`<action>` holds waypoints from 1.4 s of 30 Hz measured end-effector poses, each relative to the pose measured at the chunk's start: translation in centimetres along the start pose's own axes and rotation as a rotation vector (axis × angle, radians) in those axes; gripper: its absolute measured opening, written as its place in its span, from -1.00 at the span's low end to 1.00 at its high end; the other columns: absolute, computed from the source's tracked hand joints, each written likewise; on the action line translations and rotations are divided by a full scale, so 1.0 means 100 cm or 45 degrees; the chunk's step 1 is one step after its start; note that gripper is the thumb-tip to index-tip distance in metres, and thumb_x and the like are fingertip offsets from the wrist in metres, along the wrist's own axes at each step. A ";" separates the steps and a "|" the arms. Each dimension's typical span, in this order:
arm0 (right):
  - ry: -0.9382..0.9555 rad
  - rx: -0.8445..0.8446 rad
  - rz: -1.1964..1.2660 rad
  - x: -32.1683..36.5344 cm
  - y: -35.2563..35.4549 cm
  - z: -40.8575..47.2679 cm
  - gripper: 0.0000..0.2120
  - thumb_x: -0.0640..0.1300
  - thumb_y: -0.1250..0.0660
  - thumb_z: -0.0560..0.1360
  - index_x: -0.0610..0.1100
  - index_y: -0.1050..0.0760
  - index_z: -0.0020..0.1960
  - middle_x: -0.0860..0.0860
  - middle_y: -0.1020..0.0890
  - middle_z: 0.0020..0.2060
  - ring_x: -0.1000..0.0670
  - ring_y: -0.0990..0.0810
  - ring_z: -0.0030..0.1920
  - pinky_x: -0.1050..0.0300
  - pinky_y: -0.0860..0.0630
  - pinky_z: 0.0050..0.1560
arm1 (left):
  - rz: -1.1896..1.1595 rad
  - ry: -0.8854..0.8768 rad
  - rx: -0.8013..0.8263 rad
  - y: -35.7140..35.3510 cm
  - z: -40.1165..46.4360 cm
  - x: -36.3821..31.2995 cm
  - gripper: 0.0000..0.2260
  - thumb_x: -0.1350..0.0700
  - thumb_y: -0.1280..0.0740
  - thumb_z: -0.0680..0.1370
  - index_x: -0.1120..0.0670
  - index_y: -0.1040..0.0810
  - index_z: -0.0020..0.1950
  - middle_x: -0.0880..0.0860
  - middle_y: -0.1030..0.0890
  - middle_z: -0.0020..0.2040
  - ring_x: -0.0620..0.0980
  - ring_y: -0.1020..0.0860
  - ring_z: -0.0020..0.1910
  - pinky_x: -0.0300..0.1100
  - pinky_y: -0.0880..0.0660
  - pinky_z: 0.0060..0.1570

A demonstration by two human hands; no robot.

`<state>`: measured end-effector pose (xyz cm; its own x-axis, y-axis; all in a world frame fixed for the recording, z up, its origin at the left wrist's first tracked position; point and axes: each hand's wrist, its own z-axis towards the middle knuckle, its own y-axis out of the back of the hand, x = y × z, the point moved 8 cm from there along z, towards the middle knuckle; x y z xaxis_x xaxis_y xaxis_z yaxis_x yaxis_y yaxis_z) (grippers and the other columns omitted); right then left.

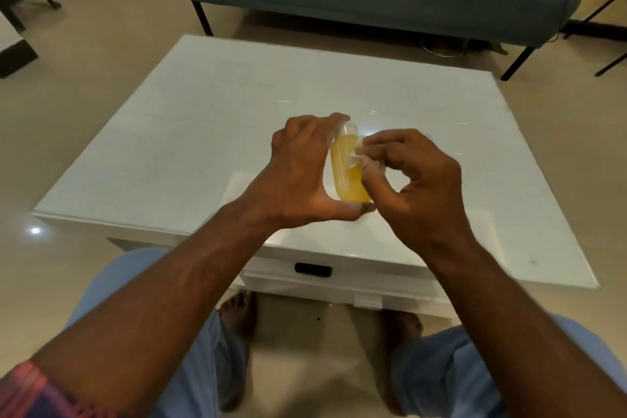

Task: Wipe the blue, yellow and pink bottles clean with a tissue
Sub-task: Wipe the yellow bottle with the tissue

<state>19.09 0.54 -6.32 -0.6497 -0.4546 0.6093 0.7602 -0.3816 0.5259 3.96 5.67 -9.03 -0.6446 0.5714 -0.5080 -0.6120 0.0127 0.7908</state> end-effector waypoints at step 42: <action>-0.033 0.154 0.125 -0.009 -0.006 0.000 -0.81 -0.38 -0.41 0.50 -0.14 -0.69 -0.01 -0.04 -0.67 -0.06 0.04 -0.65 -0.01 0.22 -0.58 -0.03 | -0.002 -0.103 0.090 -0.008 0.005 0.002 -0.02 -0.50 -0.41 0.23 -0.01 -0.30 0.49 -0.04 -0.41 0.38 -0.08 -0.31 0.35 0.02 -0.34 0.30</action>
<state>19.19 1.17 -7.15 -0.5737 -0.4631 0.6756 0.8146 -0.2362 0.5298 4.58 6.14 -9.60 -0.6032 0.6354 -0.4821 -0.5770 0.0697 0.8138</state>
